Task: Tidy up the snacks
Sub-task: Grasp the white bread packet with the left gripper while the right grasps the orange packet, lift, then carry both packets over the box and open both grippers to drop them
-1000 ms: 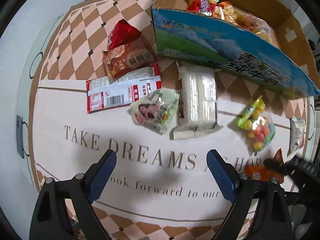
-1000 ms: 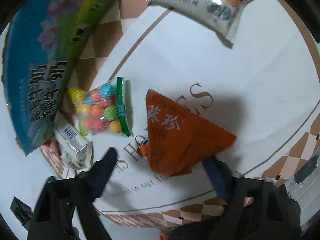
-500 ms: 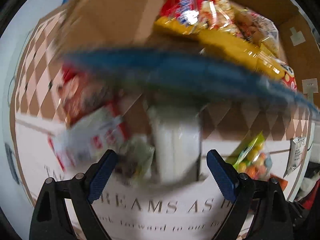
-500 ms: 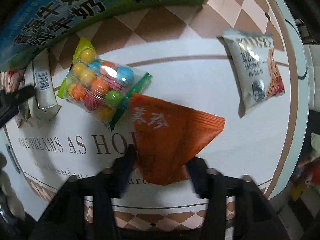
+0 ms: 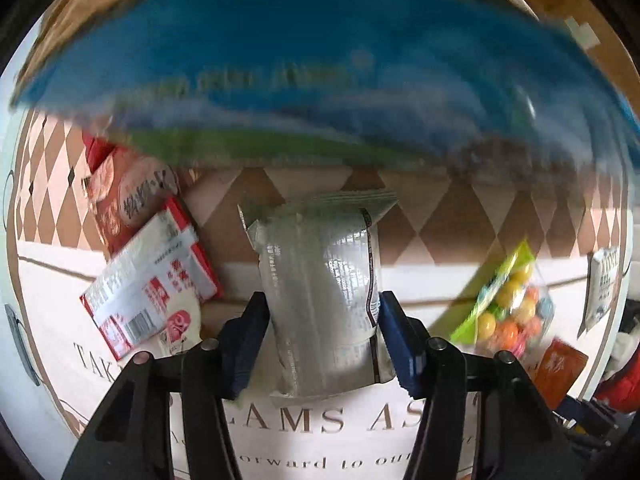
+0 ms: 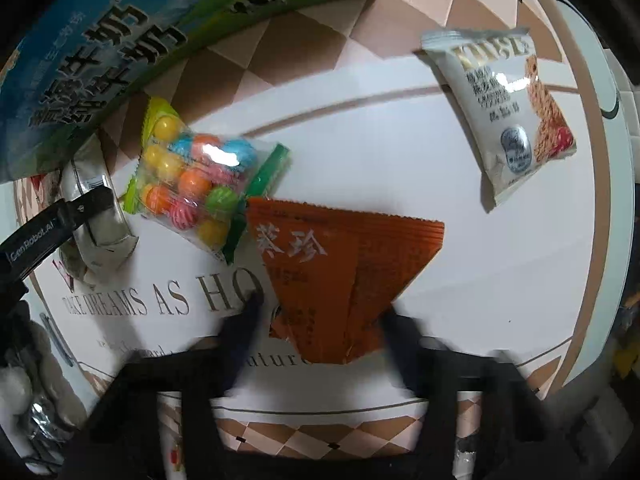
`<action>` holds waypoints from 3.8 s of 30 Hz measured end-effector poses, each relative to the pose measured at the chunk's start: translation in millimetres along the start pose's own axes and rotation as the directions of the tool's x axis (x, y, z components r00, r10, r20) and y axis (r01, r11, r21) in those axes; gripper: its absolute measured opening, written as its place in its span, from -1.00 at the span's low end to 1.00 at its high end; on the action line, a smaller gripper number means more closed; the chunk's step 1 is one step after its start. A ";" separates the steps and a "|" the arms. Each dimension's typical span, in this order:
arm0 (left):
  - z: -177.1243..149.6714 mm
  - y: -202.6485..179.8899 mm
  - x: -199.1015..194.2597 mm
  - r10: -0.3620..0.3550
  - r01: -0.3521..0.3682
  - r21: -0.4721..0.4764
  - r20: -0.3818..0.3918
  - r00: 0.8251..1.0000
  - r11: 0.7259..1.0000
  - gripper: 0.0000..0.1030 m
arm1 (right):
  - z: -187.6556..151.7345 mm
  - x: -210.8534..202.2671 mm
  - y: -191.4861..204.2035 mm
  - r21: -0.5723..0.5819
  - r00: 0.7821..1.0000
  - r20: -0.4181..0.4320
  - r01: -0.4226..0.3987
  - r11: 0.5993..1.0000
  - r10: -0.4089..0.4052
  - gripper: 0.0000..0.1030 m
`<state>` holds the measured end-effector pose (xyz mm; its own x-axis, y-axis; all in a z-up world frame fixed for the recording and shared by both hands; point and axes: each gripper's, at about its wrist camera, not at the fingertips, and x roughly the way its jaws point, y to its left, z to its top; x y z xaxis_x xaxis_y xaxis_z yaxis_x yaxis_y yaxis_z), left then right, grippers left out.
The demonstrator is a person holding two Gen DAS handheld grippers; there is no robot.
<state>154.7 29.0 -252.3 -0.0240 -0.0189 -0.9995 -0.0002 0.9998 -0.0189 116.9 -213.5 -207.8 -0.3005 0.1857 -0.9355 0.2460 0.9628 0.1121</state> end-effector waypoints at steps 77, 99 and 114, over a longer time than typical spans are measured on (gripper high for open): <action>265.8 -84.3 -121.2 -0.124 0.120 0.103 0.031 0.992 0.987 0.04 | 267.1 -155.9 86.7 -0.240 0.974 0.215 -0.024 0.970 0.077 0.41; 218.1 -65.5 -160.6 -0.094 0.080 0.088 0.165 0.982 0.993 0.83 | 227.0 -175.1 80.1 -0.227 0.951 0.307 0.039 0.973 0.033 0.78; 98.1 -37.8 -226.6 -0.035 0.022 0.036 0.406 0.913 0.999 0.83 | 107.7 -203.7 73.8 -0.273 0.876 0.478 0.078 0.959 0.065 0.79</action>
<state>258.2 -4.5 -27.5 0.3837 -0.0519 -0.9220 0.0350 0.9985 -0.0417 295.5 -201.4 -45.0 0.1934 0.1308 -0.9724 -0.0390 0.9913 0.1256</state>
